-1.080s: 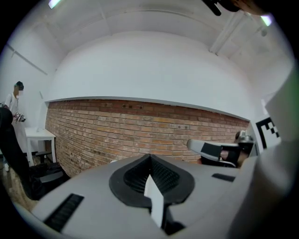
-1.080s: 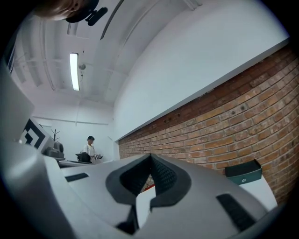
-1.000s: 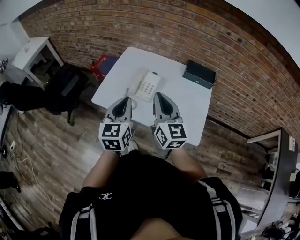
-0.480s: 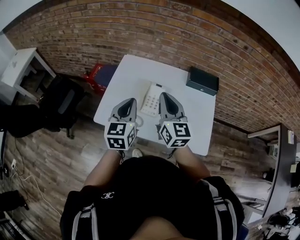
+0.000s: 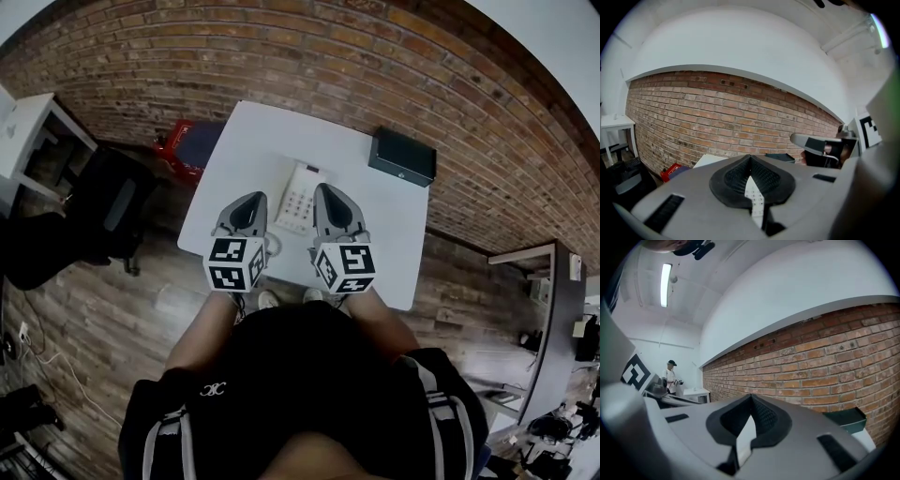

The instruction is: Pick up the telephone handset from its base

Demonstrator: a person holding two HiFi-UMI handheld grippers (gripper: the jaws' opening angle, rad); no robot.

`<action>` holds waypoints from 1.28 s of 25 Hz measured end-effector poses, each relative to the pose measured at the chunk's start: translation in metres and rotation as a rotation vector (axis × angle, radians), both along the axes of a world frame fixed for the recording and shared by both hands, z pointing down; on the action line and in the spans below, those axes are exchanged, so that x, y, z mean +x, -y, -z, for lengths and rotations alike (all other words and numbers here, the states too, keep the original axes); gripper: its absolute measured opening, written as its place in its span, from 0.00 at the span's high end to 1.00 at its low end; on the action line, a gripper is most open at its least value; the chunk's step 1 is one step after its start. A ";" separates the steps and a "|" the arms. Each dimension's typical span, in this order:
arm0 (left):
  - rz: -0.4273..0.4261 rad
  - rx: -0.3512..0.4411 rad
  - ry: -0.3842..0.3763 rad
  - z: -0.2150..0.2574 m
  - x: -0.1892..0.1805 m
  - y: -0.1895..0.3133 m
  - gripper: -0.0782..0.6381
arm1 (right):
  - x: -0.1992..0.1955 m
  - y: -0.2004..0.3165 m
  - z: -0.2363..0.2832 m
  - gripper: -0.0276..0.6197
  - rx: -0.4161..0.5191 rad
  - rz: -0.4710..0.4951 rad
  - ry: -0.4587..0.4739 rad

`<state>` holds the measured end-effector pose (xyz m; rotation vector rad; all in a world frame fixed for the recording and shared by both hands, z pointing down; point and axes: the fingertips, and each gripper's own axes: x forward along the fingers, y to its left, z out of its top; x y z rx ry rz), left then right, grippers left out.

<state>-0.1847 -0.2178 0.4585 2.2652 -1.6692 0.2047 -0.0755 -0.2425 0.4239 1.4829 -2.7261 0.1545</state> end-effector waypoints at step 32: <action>-0.069 -0.375 0.194 -0.167 0.026 0.088 0.66 | 0.069 0.035 -0.050 0.96 -0.123 -0.077 -0.045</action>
